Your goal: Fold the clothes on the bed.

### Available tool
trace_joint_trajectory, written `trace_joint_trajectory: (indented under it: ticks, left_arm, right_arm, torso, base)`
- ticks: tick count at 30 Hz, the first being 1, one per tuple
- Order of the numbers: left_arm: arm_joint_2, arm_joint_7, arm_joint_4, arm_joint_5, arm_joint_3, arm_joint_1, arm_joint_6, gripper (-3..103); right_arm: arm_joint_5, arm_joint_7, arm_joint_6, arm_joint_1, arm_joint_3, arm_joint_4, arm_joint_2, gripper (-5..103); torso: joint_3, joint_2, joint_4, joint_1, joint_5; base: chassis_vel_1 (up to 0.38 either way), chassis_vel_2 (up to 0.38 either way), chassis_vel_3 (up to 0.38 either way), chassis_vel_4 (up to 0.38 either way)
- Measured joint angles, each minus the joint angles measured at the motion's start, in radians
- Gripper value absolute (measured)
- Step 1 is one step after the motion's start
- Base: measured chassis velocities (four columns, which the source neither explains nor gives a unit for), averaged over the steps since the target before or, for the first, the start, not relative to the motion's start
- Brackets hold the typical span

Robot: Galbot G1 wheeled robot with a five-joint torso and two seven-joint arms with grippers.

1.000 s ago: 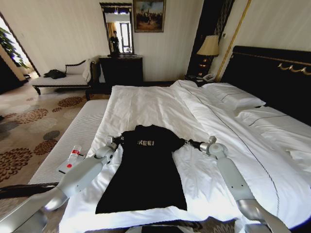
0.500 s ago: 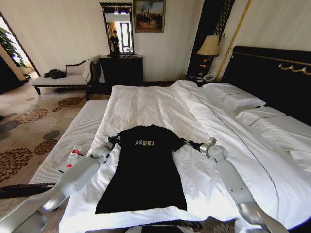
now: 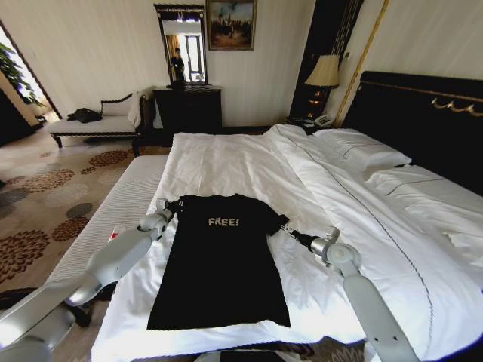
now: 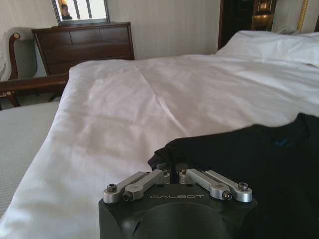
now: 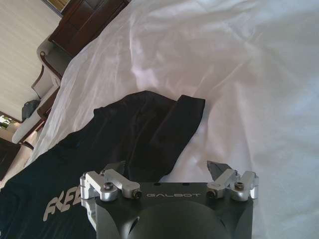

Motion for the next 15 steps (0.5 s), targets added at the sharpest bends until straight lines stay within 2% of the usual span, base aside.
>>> trace_joint_trajectory:
  ticks: [2,9,15]
  left_arm:
    - [0.006,-0.006,-0.015,0.011,-0.019,0.036,0.0,3]
    - [0.004,-0.017,-0.015,0.033,-0.08,0.09,-0.006,3]
    - [-0.035,-0.026,0.029,0.05,-0.102,0.083,-0.017,3]
  right_arm:
    - [0.0,0.0,0.0,-0.01,0.002,0.007,-0.004,97]
    - [-0.003,0.001,0.003,-0.048,0.011,0.038,-0.015,100]
    - [-0.005,0.001,0.006,-0.07,0.013,0.057,-0.018,100]
  torso:
    - [0.0,0.0,0.0002,0.0,0.0]
    - [0.0,0.0,-0.0003,0.0,0.0003]
    - [0.0,0.0,-0.0003,0.0,0.0002]
  base:
    - [0.0,0.0,0.0,0.0]
    - [0.0,0.0,0.0,0.0]
    - [0.0,0.0,0.0,0.0]
